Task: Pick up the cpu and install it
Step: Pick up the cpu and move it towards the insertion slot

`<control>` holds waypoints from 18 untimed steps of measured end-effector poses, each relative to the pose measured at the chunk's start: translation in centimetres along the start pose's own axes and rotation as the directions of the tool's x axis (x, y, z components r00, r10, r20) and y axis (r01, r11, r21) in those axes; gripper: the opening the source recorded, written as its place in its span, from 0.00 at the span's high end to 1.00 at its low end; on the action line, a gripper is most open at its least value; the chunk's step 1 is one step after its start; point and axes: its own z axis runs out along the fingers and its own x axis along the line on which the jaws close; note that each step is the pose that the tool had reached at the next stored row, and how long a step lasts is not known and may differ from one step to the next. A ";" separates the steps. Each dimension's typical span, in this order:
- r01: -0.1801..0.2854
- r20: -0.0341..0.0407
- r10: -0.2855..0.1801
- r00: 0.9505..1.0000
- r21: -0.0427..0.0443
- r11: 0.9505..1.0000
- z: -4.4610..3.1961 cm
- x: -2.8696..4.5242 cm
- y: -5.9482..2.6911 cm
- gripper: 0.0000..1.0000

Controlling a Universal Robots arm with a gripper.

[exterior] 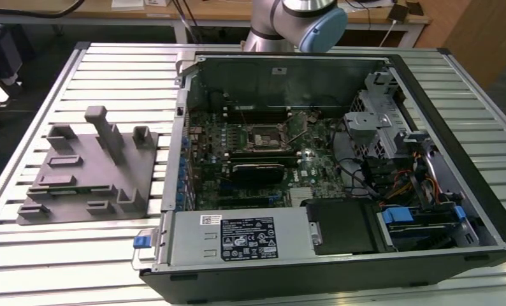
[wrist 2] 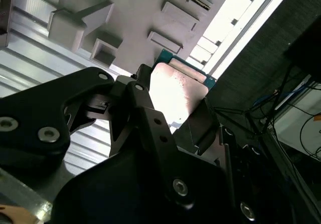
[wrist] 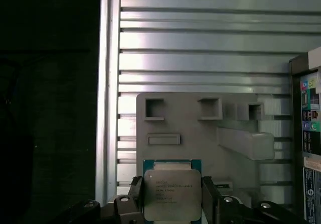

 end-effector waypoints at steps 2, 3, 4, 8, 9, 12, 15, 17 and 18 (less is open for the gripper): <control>0.000 0.000 0.000 1.000 0.000 1.000 -0.45 -0.01 0.03 0.46; 0.000 0.000 0.000 1.000 0.000 1.000 -0.62 -0.01 0.04 0.46; 0.000 0.000 0.000 1.000 0.000 1.000 -0.68 -0.01 0.05 0.46; 0.000 0.000 0.000 1.000 -0.001 1.000 -0.68 -0.02 0.05 0.46; 0.000 0.000 0.000 1.000 -0.001 1.000 -0.69 -0.11 0.04 0.46; 0.000 0.000 0.000 1.000 -0.001 1.000 -0.67 -0.69 0.05 0.46; 0.000 0.000 0.000 1.000 -0.001 1.000 -0.64 -1.41 0.06 0.46; 0.000 0.000 0.000 1.000 -0.001 1.000 -0.65 -1.86 0.06 0.46; 0.000 0.000 0.000 1.000 -0.001 1.000 -0.63 -2.10 0.06 0.46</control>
